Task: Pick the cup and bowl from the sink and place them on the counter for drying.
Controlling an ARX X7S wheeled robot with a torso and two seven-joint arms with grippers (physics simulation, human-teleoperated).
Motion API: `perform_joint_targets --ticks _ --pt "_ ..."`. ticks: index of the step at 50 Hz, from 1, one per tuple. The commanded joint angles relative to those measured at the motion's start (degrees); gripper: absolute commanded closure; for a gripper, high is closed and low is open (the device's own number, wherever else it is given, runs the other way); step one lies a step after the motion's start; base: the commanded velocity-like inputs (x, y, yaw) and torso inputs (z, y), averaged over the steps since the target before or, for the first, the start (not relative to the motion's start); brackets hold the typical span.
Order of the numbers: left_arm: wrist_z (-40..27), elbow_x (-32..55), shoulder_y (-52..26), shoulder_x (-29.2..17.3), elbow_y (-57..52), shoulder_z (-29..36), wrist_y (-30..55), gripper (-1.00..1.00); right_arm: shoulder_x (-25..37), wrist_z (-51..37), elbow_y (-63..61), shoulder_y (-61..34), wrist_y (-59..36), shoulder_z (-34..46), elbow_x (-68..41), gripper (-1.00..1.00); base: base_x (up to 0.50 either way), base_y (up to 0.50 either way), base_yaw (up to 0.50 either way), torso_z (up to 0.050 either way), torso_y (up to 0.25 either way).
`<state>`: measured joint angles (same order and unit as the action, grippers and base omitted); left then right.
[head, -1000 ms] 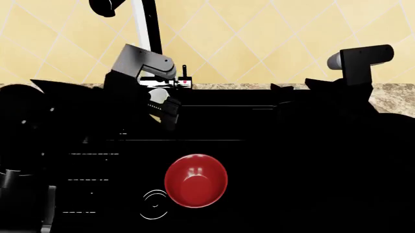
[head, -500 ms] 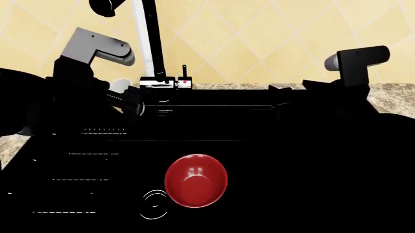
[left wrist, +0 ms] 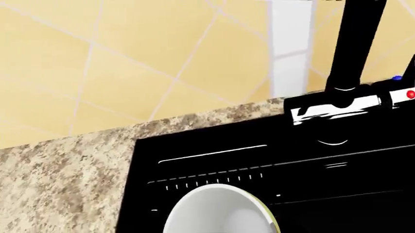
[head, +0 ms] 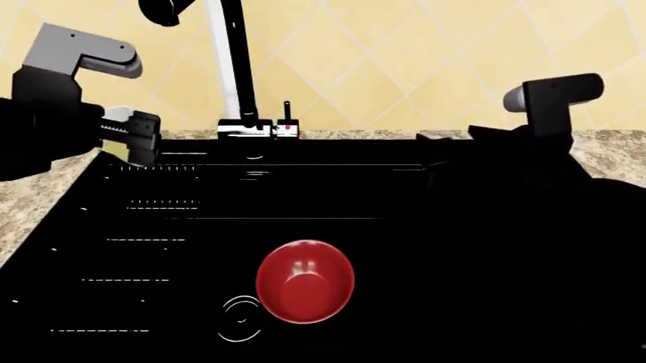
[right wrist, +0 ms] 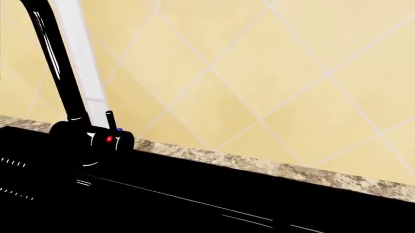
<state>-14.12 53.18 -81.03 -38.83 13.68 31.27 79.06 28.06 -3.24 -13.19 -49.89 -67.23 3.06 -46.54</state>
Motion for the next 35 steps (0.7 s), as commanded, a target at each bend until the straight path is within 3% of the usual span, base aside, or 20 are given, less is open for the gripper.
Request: perform_joint_targets --ticks 1,8,18,26,35 --pt "6.6 -10.8 -7.7 0.1 14.8 10.5 -6.5 1.0 0.0 0.2 0.2 0.4 0.4 0.3 -0.2 -1.0 0.0 0.0 0.0 0.0 0.0" --pt "10.0 -14.6 -8.9 0.1 19.2 15.1 -9.7 1.0 0.0 0.0 0.2 0.3 -0.1 0.4 -0.6 -1.0 0.0 0.0 0.0 0.0 0.0" --pt "13.6 -22.1 -10.6 2.8 33.4 21.2 -18.0 1.0 0.0 0.7 1.2 0.9 1.4 1.0 -0.2 -1.0 0.0 0.0 0.0 0.0 0.001" --pt "15.9 -25.7 -13.3 7.9 52.8 22.1 -26.1 1.0 -0.1 1.0 1.5 1.6 2.3 1.2 0.0 -1.0 0.0 0.0 0.0 0.0 0.0" --pt "18.4 -27.8 -14.4 9.6 61.1 22.9 -29.3 1.0 -0.1 0.8 1.4 2.2 2.6 1.3 -0.1 -1.0 0.0 0.0 0.0 0.0 0.0"
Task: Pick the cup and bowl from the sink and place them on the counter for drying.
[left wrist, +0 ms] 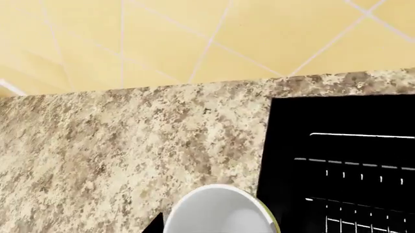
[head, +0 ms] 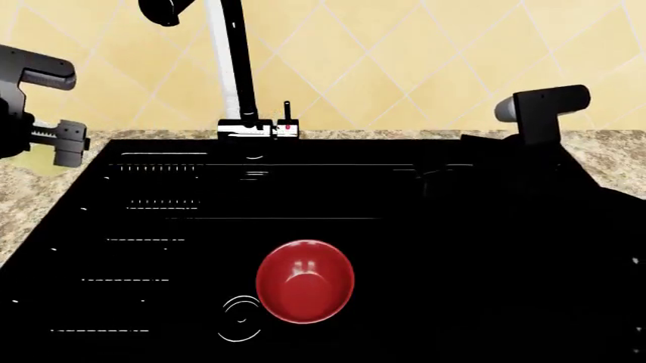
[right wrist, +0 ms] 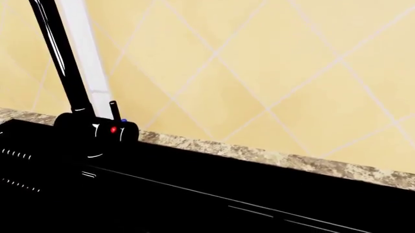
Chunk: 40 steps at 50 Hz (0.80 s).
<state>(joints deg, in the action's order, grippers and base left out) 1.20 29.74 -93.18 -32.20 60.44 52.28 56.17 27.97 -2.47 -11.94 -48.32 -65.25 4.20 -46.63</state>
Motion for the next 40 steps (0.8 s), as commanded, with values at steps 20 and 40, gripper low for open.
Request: perform_joint_targets --ticks 20,40 --pt "3.0 -10.4 3.0 2.7 14.4 -4.3 -6.8 1.0 -0.4 -0.1 1.3 -0.2 0.4 1.2 -0.2 -1.0 0.0 0.0 0.0 0.0 0.001" --pt "2.2 -18.6 6.6 3.4 14.5 -10.8 -8.2 1.0 -0.5 -0.3 1.9 0.2 0.7 1.6 -0.3 -1.0 0.0 0.0 0.0 0.0 0.0"
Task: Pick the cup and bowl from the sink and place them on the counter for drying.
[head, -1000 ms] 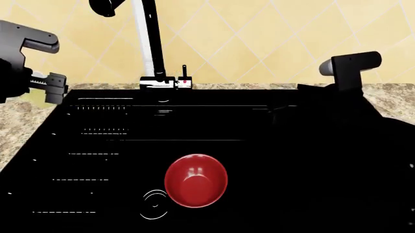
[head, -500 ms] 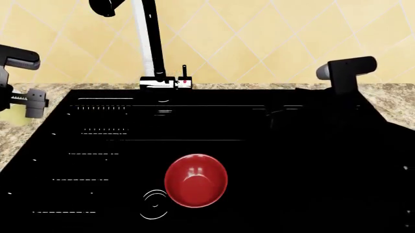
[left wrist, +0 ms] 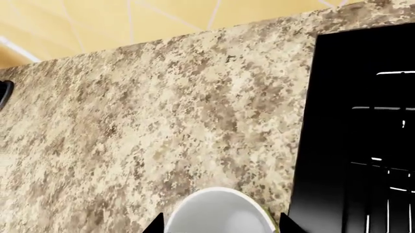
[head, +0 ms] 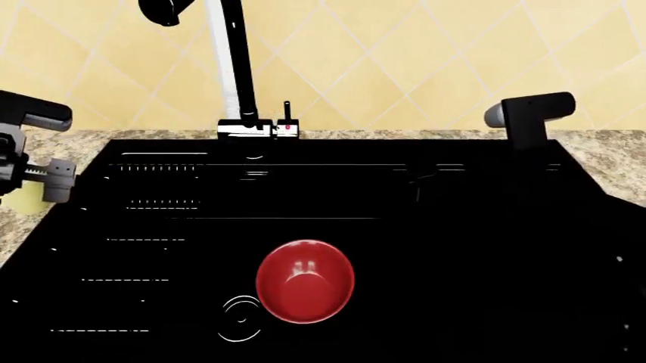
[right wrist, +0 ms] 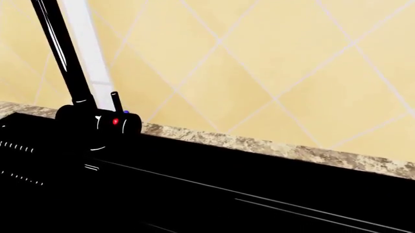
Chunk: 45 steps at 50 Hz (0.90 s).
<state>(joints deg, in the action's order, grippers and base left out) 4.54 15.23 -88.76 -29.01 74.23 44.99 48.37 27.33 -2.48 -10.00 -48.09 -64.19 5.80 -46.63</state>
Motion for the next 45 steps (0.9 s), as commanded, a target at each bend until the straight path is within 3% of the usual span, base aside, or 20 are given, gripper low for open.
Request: perform_joint_targets --ticks 1,18,19,41,45 --pt "-1.2 -4.4 2.5 0.2 0.7 -4.1 -0.3 1.0 0.1 -0.4 -0.2 0.2 -0.2 -0.1 -0.4 -1.0 0.0 0.0 0.0 0.0 0.0" --pt "2.0 -11.6 2.7 0.0 0.7 -9.1 0.4 1.0 -0.1 -0.1 0.9 0.6 0.9 0.5 -0.1 -1.0 0.0 0.0 0.0 0.0 0.0" --pt "2.2 -11.7 2.2 0.0 0.7 -9.5 0.6 -1.0 -0.1 -0.1 0.9 0.6 0.8 0.6 -0.2 -1.0 0.0 0.0 0.0 0.0 0.0" --pt "5.8 -13.2 -1.1 0.3 -0.3 -11.8 0.2 -1.0 0.0 -0.4 0.5 1.2 1.3 0.3 -0.8 -1.0 0.0 0.0 0.0 0.0 0.0" --pt "7.3 -12.2 0.9 -2.0 -11.2 -12.4 6.6 -1.0 0.1 -0.4 0.3 1.3 1.4 0.1 -1.0 -1.0 0.0 0.0 0.0 0.0 0.0"
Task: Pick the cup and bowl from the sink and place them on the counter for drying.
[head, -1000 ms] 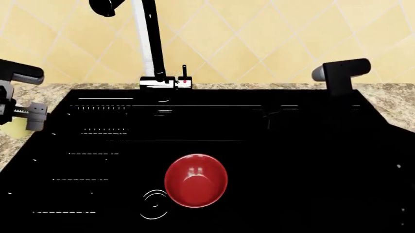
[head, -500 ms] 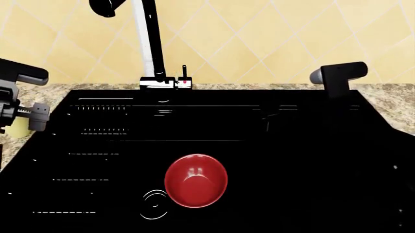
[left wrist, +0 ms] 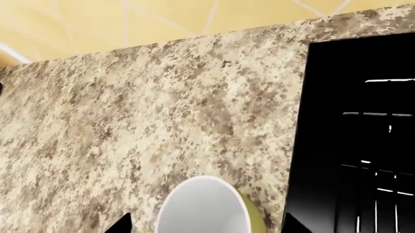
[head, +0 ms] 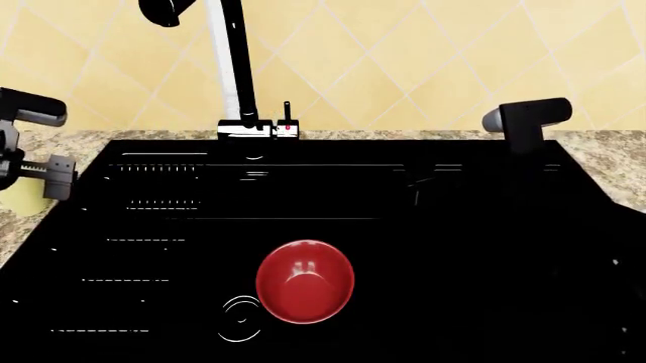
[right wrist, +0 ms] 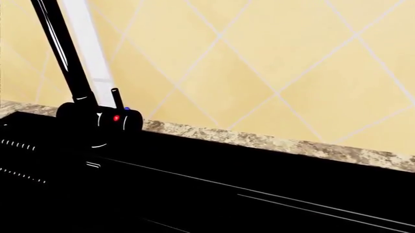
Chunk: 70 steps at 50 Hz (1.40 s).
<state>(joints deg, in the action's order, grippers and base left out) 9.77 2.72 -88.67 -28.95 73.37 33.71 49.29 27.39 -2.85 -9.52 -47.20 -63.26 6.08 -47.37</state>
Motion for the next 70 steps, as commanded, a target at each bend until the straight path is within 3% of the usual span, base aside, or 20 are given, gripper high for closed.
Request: perform_joint_targets --ticks 1,17,23,29,43,46,53,58,65,70 --pt "2.2 0.5 1.3 -2.6 -12.4 -1.3 6.8 -1.0 0.1 -0.1 -0.3 0.5 0.4 -0.2 -0.3 -1.0 0.0 0.0 0.0 0.0 0.0" --pt "1.5 5.7 9.7 -7.4 -43.5 -7.4 23.5 -1.0 0.3 -0.2 -0.8 0.9 1.1 -0.4 -0.6 -1.0 0.0 0.0 0.0 0.0 0.0" --pt "1.4 6.8 10.5 -8.1 -52.3 -8.6 26.0 -1.0 0.0 0.5 0.2 0.7 2.3 0.2 0.0 -1.0 0.0 0.0 0.0 0.0 0.0" --pt "2.0 9.0 11.1 -7.3 -62.4 -9.5 31.5 -1.0 0.0 0.3 -0.1 0.8 2.2 0.1 -0.3 -1.0 0.0 0.0 0.0 0.0 0.0" --pt "2.9 12.6 10.9 -4.0 -72.7 -10.3 37.6 -1.0 0.8 -1.0 -2.1 0.1 0.7 -1.0 -1.8 -1.0 0.0 0.0 0.0 0.0 0.0" --pt "1.6 13.4 13.5 -1.6 -76.8 -10.9 40.0 -1.0 0.8 -1.0 -2.0 -0.7 0.2 -0.6 -1.9 -1.0 0.0 0.0 0.0 0.0 0.0" --pt "1.0 15.8 16.8 -1.3 -80.4 -11.3 40.2 -1.0 0.5 -0.6 -1.3 -1.7 0.4 0.1 -1.8 -1.0 0.0 0.0 0.0 0.0 0.0" --pt "-3.5 21.4 19.5 -0.9 -84.5 -10.8 40.6 -1.0 0.8 -1.0 -1.8 -1.9 -0.1 -0.2 -2.2 -1.0 0.0 0.0 0.0 0.0 0.0" --pt "-15.0 37.1 20.2 -2.3 -88.2 -9.2 40.6 -1.0 2.4 -4.5 -5.8 -2.2 -3.2 -3.9 -5.0 -1.0 0.0 0.0 0.0 0.0 0.0" --pt "-17.5 40.8 20.0 -2.3 -88.6 -8.3 40.1 -1.0 3.2 -6.7 -7.6 -3.2 -6.4 -6.3 -7.7 -1.0 0.0 0.0 0.0 0.0 0.0"
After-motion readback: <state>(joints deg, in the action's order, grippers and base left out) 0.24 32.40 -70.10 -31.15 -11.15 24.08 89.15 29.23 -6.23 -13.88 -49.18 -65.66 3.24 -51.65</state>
